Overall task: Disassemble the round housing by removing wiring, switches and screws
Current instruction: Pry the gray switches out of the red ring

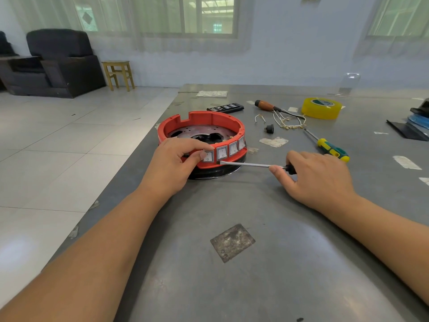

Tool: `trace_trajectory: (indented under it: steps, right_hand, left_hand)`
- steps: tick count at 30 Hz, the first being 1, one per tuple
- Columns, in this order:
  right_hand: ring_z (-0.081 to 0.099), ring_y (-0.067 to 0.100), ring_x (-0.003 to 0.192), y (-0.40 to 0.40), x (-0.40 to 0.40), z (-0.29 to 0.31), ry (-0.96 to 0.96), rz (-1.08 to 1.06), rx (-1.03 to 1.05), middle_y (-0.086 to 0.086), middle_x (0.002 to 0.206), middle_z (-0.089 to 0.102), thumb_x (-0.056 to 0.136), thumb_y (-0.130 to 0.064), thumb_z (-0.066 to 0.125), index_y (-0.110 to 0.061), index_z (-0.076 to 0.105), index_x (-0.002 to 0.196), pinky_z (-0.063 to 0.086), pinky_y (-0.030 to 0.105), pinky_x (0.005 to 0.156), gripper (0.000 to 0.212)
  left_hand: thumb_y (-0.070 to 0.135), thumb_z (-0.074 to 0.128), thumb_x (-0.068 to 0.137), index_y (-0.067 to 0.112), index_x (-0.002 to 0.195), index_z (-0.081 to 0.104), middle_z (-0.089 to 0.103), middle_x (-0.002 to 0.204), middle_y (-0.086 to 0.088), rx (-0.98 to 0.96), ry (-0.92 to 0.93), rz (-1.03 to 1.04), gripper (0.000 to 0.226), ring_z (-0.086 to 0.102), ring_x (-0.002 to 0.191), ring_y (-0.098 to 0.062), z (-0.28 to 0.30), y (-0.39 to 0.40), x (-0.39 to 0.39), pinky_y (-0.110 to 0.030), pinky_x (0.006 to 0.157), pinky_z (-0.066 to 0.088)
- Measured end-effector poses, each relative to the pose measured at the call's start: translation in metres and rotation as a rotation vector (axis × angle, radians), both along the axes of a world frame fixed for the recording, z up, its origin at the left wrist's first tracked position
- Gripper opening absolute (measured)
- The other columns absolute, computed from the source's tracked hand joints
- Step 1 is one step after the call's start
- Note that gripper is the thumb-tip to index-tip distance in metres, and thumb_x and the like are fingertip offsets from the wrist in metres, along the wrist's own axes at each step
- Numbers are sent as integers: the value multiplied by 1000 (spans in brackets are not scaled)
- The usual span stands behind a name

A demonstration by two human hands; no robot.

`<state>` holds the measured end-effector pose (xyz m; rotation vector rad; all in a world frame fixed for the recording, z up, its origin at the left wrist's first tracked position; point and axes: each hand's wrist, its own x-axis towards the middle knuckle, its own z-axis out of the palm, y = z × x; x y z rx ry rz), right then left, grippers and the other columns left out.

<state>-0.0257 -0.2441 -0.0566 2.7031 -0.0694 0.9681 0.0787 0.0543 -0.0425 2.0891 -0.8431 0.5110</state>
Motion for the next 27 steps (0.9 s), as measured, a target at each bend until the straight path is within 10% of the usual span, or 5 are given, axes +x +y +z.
trace_trajectory:
  steps: [27]
  right_hand:
    - [45,18,68,-9,48,-3,107,58,104,-9,67,48,89,-85,15,-26,47,74,31,35,69,69]
  left_hand:
    - [15,63,104,29,113,77,64,110,21,84,113,-46,21,55,105,0,12,0,-1,-11,83,46]
